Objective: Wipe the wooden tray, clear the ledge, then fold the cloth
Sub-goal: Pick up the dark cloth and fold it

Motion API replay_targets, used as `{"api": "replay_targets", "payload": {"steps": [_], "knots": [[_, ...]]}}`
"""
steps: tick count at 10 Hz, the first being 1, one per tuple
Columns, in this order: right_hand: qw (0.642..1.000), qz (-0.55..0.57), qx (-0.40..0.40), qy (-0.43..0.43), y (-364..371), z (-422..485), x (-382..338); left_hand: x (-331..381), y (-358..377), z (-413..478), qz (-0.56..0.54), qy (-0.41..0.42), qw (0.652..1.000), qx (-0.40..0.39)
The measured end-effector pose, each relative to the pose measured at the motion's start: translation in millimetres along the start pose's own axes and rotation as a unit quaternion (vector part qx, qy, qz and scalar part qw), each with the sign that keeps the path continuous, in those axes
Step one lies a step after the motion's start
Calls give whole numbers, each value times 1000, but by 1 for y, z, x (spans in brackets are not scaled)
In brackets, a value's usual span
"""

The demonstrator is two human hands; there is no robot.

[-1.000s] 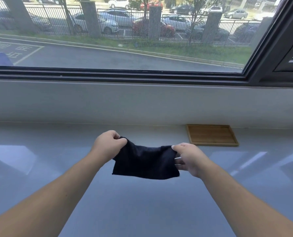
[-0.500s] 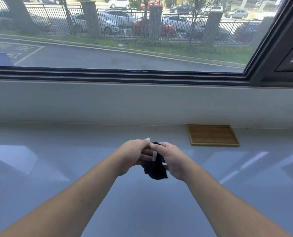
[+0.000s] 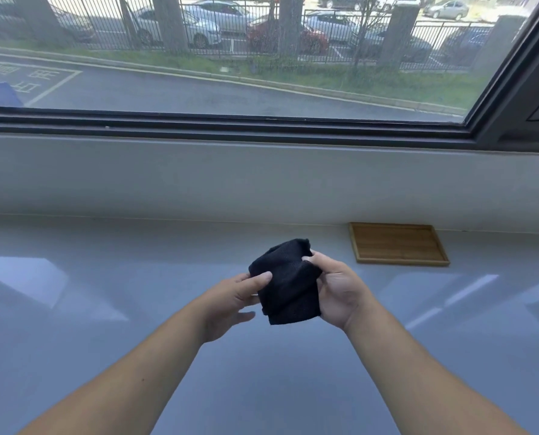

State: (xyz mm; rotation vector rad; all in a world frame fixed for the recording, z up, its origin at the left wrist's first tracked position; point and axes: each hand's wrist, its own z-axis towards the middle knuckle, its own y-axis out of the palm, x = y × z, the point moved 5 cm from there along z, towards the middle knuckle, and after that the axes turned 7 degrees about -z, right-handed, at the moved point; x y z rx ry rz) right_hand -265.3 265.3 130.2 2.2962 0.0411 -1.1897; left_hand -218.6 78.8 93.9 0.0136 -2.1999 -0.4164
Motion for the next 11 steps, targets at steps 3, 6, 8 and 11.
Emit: {"api": "replay_targets", "payload": {"steps": [3,6,8,11], "knots": [[978,-115,88,150,-36,26,81,-34,-15,47,-29,-23,986,164],[883,-412,185,131,-72,68,94,-57,-40,83,200,-23,941,272],[604,-773,177,-82,-65,68,99,-62,-37,78,575,101,774,245],[568,-821,53,-23,-70,85,140,-88,-35,95,649,38,748,133]]}}
